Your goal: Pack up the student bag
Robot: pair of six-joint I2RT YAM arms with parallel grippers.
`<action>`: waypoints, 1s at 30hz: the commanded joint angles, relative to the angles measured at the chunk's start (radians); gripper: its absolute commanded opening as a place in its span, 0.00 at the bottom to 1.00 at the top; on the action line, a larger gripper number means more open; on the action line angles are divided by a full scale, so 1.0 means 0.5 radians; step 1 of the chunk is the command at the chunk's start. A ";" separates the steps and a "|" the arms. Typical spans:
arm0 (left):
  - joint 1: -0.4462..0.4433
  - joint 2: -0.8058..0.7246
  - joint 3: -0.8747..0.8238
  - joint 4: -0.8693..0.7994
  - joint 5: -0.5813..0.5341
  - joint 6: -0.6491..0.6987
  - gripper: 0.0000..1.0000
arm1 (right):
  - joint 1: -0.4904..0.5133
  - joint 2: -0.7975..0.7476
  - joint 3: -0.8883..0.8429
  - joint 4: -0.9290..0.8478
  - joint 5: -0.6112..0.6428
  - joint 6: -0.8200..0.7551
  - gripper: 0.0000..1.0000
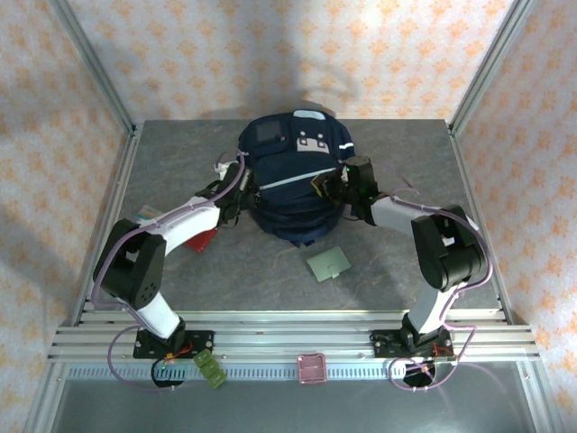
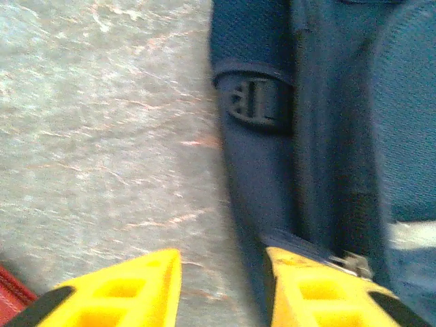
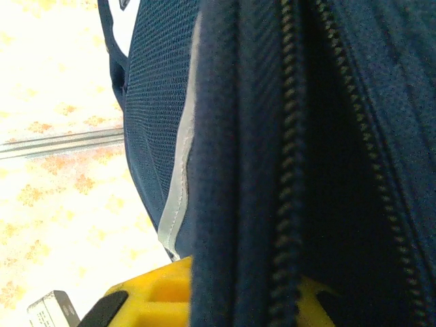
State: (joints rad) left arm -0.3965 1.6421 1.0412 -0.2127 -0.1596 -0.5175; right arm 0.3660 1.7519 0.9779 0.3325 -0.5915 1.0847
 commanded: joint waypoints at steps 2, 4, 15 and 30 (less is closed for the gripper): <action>-0.114 -0.143 -0.021 -0.035 -0.020 0.162 0.49 | -0.036 -0.057 0.145 0.019 0.004 -0.098 0.00; -0.199 -0.195 -0.020 0.013 -0.023 0.279 0.54 | -0.034 -0.066 0.200 -0.006 -0.030 -0.112 0.11; -0.474 0.036 0.321 0.052 -0.017 0.728 0.70 | -0.039 -0.131 0.359 0.022 -0.141 -0.163 0.35; -0.511 0.591 0.862 -0.051 -0.515 1.133 0.31 | -0.046 -0.323 0.268 -0.063 -0.161 -0.250 0.35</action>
State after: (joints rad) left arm -0.6548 1.8980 1.4220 -0.1982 -0.3176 -0.0017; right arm 0.3519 1.6779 1.1099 0.2749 -0.6594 1.0145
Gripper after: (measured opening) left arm 0.377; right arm 0.348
